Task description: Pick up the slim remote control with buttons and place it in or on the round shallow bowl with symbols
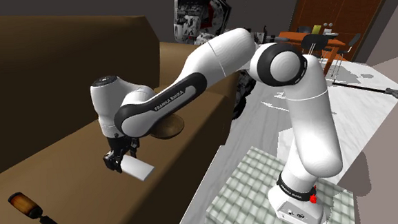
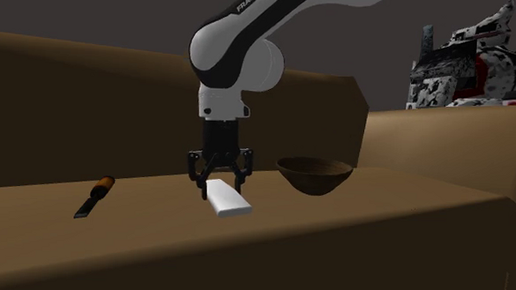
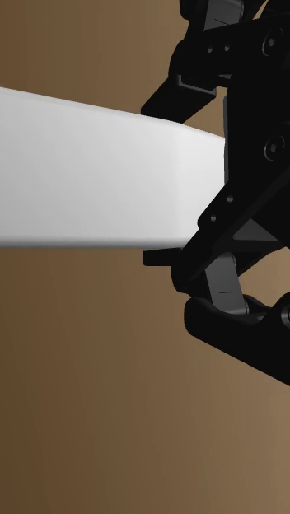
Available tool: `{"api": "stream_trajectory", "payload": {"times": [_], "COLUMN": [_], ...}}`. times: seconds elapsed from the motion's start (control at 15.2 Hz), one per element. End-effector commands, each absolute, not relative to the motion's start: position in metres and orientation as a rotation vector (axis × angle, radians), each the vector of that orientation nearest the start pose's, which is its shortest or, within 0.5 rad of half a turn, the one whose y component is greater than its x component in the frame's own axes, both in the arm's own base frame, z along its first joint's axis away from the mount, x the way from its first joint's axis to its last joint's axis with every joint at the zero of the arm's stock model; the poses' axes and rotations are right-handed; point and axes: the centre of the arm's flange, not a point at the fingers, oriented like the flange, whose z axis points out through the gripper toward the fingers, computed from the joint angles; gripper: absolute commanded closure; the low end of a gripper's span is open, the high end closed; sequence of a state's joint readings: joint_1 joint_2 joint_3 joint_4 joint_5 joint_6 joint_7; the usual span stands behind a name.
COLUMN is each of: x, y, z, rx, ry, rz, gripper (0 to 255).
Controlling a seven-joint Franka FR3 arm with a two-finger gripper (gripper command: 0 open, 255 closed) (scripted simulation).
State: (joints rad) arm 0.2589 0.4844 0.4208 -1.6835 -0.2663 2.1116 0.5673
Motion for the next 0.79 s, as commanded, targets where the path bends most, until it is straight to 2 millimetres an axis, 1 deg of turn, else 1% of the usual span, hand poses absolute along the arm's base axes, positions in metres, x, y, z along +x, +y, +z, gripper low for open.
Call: {"api": "stream_trajectory", "payload": {"times": [0.0,0.73], "x": [0.545,0.545], "y": [0.384,0.384], "z": [0.349,0.407], "rx": [-3.157,-3.157], "ry": [-0.331,-0.331], "rz": [-0.025,-0.025], "gripper": [255,255]}}
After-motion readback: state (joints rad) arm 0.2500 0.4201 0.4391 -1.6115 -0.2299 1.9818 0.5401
